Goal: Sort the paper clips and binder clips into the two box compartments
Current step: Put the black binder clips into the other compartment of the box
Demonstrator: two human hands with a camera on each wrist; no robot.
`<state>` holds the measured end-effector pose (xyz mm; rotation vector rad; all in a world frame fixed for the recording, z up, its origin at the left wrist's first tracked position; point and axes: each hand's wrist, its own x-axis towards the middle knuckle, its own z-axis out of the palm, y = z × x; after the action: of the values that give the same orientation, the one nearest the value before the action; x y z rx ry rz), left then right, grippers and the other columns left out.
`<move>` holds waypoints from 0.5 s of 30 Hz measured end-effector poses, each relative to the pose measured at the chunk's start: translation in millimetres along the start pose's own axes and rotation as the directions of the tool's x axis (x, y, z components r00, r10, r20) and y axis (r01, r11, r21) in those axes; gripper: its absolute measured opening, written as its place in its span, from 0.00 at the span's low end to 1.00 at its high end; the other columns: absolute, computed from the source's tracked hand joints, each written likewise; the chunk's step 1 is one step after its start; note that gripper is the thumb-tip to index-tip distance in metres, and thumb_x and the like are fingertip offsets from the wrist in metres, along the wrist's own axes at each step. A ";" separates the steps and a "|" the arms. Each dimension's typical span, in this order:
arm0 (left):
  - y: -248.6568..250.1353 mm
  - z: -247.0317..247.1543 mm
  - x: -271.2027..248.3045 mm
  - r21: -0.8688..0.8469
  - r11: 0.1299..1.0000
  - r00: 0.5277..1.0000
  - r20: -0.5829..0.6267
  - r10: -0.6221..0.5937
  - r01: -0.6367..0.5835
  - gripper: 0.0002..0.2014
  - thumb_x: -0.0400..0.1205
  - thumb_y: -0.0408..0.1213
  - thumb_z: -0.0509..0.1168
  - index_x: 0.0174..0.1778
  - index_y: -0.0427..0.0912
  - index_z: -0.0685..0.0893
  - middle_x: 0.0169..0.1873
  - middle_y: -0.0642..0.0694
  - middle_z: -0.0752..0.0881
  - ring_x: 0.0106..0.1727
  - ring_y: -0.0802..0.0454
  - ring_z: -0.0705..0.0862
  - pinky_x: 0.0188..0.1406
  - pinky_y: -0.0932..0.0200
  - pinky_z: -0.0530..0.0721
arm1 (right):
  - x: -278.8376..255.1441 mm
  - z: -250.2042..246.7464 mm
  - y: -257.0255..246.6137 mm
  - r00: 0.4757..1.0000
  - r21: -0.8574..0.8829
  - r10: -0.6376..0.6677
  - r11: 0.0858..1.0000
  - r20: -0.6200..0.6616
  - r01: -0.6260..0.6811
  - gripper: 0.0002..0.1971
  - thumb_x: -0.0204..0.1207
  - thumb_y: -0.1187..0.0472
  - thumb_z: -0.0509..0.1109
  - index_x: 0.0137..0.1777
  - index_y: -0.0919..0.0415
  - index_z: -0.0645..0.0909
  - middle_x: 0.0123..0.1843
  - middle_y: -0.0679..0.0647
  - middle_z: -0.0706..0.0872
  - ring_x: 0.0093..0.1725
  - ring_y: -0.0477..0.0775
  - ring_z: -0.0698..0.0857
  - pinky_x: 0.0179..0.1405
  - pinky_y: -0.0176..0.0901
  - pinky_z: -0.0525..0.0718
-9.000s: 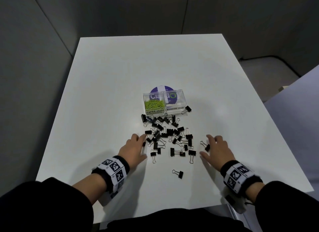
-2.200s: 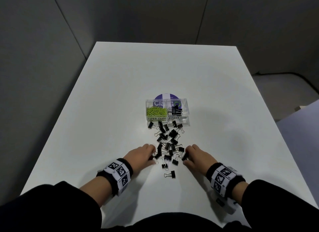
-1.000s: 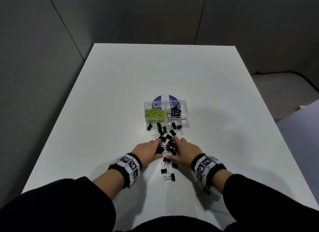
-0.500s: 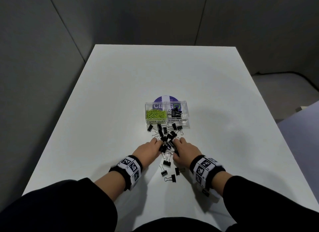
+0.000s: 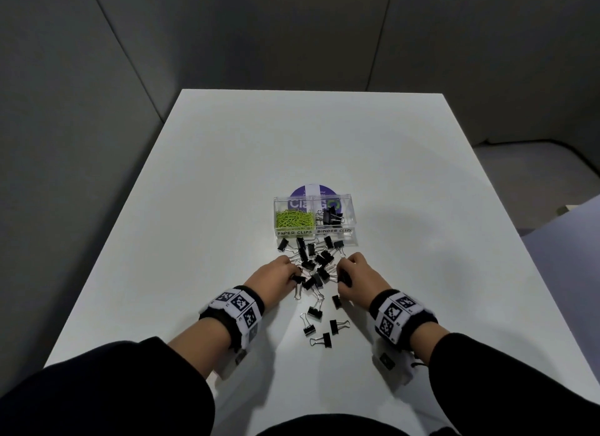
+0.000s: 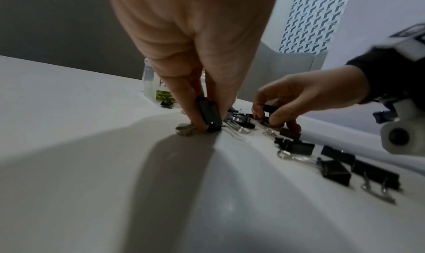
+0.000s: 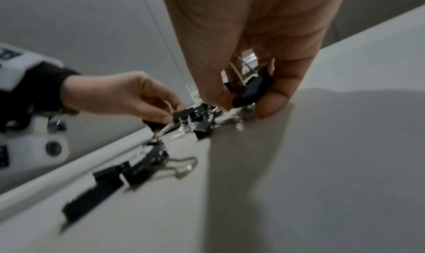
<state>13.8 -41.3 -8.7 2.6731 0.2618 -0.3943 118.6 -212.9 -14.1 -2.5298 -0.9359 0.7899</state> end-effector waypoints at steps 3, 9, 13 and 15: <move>0.5 1.7 0.6 -0.020 1.000 1.000 -0.025 0.005 -0.005 0.13 0.84 0.34 0.57 0.63 0.39 0.80 0.60 0.43 0.79 0.57 0.45 0.82 0.57 0.56 0.79 | 4.0 5.3 -2.6 0.999 -0.118 -0.042 0.992 -0.007 0.041 0.11 0.78 0.61 0.62 0.58 0.65 0.73 0.62 0.60 0.71 0.48 0.62 0.80 0.47 0.47 0.81; -0.7 2.9 2.6 -0.085 0.996 1.000 -0.023 -0.004 0.002 0.10 0.82 0.34 0.60 0.57 0.41 0.80 0.57 0.44 0.83 0.56 0.48 0.82 0.56 0.58 0.79 | 12.1 2.9 -7.1 0.998 -0.193 -0.039 0.980 0.049 0.048 0.13 0.77 0.61 0.62 0.59 0.63 0.71 0.59 0.61 0.72 0.46 0.63 0.80 0.46 0.53 0.83; -3.7 -0.8 6.0 -0.157 0.987 0.999 0.032 -0.022 0.027 0.12 0.81 0.35 0.63 0.61 0.42 0.82 0.59 0.45 0.82 0.58 0.49 0.81 0.57 0.62 0.77 | 16.4 -3.4 -4.4 0.995 -0.142 0.023 0.990 0.099 -0.009 0.12 0.75 0.62 0.64 0.56 0.66 0.73 0.59 0.61 0.71 0.41 0.58 0.75 0.41 0.46 0.76; -4.7 -4.8 6.2 -0.177 0.984 0.999 0.035 -0.013 0.019 0.12 0.81 0.36 0.64 0.60 0.43 0.83 0.59 0.45 0.82 0.56 0.51 0.81 0.54 0.66 0.76 | 16.4 -5.0 -3.4 0.995 -0.151 0.004 0.988 0.103 0.012 0.11 0.76 0.64 0.63 0.56 0.67 0.73 0.60 0.62 0.71 0.42 0.59 0.75 0.41 0.45 0.74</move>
<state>19.6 -34.3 -8.2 2.4889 0.2937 -0.4012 130.3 -199.9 -14.8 -2.6360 -1.0719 0.8868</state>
